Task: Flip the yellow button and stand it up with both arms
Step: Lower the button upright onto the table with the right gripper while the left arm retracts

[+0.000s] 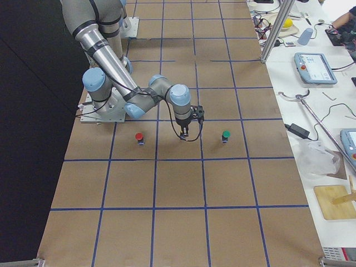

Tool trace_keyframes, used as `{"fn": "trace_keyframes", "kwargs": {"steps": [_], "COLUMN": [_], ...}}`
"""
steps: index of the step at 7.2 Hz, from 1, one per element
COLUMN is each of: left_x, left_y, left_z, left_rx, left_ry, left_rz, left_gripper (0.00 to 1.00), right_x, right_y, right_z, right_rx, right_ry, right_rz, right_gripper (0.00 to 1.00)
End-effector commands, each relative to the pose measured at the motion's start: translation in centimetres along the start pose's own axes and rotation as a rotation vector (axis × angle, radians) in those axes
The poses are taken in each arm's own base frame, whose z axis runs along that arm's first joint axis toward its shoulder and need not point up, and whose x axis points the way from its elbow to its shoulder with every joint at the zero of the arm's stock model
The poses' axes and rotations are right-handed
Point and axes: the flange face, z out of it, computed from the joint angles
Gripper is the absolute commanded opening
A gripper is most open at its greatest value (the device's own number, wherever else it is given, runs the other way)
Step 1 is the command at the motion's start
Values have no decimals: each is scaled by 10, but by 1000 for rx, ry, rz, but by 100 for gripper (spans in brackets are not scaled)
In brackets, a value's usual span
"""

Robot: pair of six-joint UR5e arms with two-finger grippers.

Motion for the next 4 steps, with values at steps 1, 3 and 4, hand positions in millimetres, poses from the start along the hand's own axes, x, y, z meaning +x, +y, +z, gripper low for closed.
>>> {"fn": "trace_keyframes", "kwargs": {"steps": [1,3,4], "left_x": [0,0,0], "left_y": [0,-1,-1], "left_z": [0,0,-1], "left_rx": [2,5,6], "left_ry": [1,1,3], "left_rz": [0,-1,0], "left_gripper": [100,100,100], "right_x": [0,1,2], "right_y": [0,0,0], "right_z": [4,10,10], "right_rx": [-4,-14,-17], "right_ry": [-5,-14,-10], "right_rz": [-1,0,0], "right_gripper": [43,68,76]}}
